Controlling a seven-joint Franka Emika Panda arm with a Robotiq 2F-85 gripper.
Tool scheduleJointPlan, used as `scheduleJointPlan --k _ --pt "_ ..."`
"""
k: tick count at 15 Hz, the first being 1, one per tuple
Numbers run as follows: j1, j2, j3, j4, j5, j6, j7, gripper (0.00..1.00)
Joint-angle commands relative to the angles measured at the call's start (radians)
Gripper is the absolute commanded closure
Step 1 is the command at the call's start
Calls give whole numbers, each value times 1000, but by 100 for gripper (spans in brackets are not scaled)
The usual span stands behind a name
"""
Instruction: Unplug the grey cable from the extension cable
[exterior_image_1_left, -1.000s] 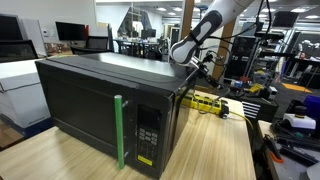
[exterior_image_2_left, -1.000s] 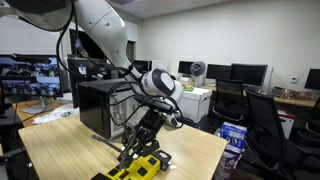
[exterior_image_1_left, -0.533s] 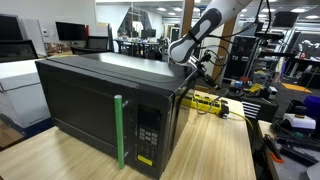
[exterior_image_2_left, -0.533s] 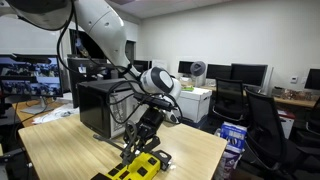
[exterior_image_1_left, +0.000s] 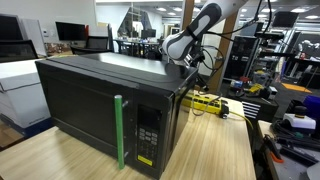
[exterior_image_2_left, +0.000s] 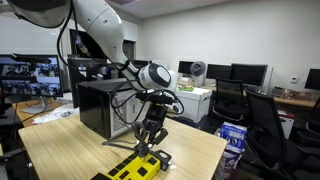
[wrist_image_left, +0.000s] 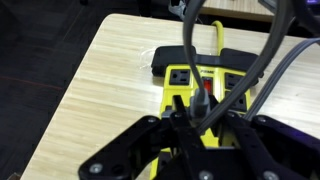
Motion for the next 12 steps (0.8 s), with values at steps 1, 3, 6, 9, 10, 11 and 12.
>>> scheduleJointPlan --k 1,3,6,9,10,11,12 --pt "12 -43 5 -58 4 53 26 92" --pt "14 -46 7 -66 5 63 17 92" --pt "19 -51 4 -75 3 58 19 47" --pt "21 -74 1 -86 11 54 43 28" --pt "21 -92 1 -97 16 73 62 21" --pt "17 -118 4 -113 28 104 81 14" --pt "15 -156 8 -134 52 142 112 6"
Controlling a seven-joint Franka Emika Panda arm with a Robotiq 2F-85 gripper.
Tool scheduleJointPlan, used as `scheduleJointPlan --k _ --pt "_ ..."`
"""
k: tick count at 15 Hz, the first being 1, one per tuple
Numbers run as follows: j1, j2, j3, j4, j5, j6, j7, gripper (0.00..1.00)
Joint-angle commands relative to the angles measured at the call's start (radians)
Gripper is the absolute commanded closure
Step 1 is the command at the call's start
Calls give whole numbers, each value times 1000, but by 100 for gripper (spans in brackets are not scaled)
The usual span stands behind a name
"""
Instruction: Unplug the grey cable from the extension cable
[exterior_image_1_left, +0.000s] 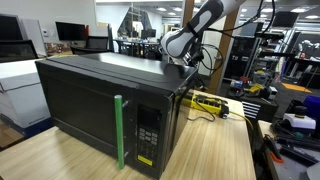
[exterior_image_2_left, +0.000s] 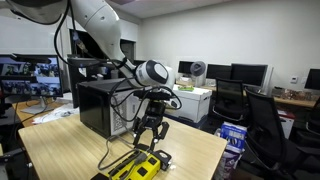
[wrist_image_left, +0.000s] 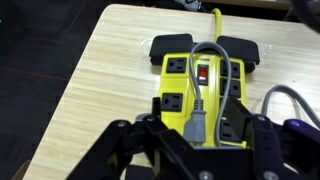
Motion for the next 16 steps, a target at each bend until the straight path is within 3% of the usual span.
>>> scheduleJointPlan --k 1,11,16 --pt "2 -145 5 -113 65 110 86 2" --pt "55 -648 -19 -498 222 390 293 0" --pt "59 -832 -40 -711 274 654 332 0"
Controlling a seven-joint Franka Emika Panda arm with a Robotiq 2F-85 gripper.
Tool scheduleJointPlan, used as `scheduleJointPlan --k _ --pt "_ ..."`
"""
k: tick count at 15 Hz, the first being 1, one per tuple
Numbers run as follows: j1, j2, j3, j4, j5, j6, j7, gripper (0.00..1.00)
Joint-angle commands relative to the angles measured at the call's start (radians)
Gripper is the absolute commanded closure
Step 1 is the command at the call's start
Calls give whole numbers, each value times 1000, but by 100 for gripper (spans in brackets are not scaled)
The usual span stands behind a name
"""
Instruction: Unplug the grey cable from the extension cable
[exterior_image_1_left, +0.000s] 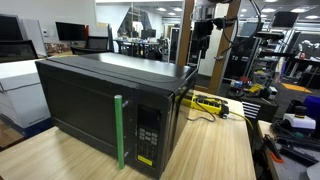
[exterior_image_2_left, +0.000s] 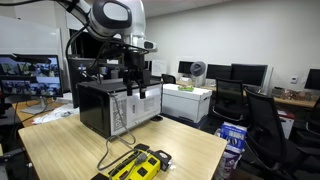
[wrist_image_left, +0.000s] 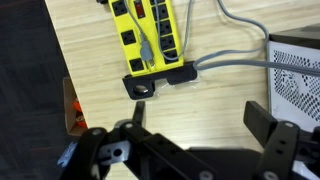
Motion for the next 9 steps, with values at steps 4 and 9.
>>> scheduleJointPlan --k 4,9 --pt "30 -213 -24 -308 8 330 -39 0" --pt "43 -192 -19 -293 4 276 -21 0"
